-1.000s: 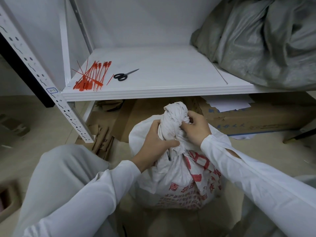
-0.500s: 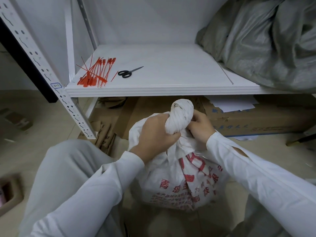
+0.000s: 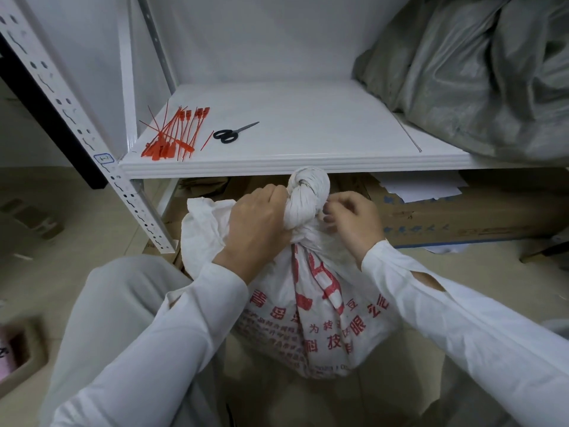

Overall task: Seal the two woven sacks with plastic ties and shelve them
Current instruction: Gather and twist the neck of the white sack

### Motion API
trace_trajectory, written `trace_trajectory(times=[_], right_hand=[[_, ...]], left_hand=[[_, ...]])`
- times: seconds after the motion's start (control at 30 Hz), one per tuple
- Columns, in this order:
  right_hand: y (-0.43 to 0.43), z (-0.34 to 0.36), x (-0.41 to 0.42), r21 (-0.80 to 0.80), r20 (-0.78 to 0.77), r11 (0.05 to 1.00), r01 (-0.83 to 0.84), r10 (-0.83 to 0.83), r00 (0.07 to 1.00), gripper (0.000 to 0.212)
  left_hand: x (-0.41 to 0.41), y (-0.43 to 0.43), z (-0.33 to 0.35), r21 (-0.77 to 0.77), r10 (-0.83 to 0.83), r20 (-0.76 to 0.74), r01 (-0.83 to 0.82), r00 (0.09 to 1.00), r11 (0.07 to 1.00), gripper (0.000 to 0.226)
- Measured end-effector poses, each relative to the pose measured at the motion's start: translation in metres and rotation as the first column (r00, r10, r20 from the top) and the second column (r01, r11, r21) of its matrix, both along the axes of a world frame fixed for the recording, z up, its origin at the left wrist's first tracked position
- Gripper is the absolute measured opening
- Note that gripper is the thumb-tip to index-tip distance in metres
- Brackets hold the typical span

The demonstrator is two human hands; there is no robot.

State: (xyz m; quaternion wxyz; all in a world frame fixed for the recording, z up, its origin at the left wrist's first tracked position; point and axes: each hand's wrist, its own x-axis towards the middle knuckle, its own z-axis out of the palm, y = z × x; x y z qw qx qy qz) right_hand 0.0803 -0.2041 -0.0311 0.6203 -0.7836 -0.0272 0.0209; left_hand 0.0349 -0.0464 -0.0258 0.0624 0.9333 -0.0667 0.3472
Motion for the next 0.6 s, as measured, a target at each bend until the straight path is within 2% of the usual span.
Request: trace_trajectory(times=[0.07, 0.17, 0.2, 0.27, 0.33, 0.4, 0.47, 0.5, 0.6], right_hand=[[0.005, 0.013, -0.015, 0.13, -0.132, 0.99, -0.048, 0.065, 0.989, 0.031], [0.012, 0.019, -0.03, 0.157, -0.22, 0.978, -0.14, 0.173, 0.96, 0.059], [0.013, 0.02, -0.032, 0.188, -0.237, 0.975, -0.118, 0.162, 0.958, 0.06], [0.01, 0.021, -0.028, 0.266, -0.286, 0.96, -0.084, 0.162, 0.944, 0.047], [0.005, 0.025, -0.022, 0.332, -0.332, 0.94, -0.077, 0.193, 0.923, 0.034], [0.001, 0.028, -0.016, 0.38, -0.354, 0.922, -0.075, 0.22, 0.909, 0.027], [-0.001, 0.03, -0.013, 0.397, -0.349, 0.914, -0.088, 0.239, 0.906, 0.025], [-0.001, 0.03, -0.011, 0.396, -0.343, 0.913, -0.098, 0.246, 0.906, 0.025], [-0.001, 0.032, -0.01, 0.406, -0.322, 0.903, -0.137, 0.282, 0.904, 0.019]], left_hand=[[0.003, 0.0, -0.003, 0.042, 0.036, 0.065, -0.039, 0.997, 0.998, 0.043], [0.003, -0.01, -0.013, 0.057, 0.06, 0.121, -0.067, 0.991, 0.996, 0.033], [0.002, -0.013, -0.016, 0.049, 0.06, 0.108, -0.066, 0.992, 0.997, 0.029], [0.001, -0.015, -0.017, -0.003, 0.014, 0.023, -0.014, 1.0, 1.0, 0.033], [0.001, -0.01, -0.008, -0.17, -0.13, -0.132, 0.106, 0.983, 0.98, 0.047], [-0.001, 0.0, 0.006, -0.441, -0.328, -0.314, 0.169, 0.891, 0.881, 0.058], [-0.004, 0.013, 0.017, -0.665, -0.496, -0.397, 0.131, 0.772, 0.735, 0.064], [-0.005, 0.02, 0.021, -0.729, -0.543, -0.418, 0.088, 0.728, 0.679, 0.067], [-0.005, 0.033, 0.031, -0.79, -0.569, -0.498, -0.073, 0.655, 0.608, 0.075]])
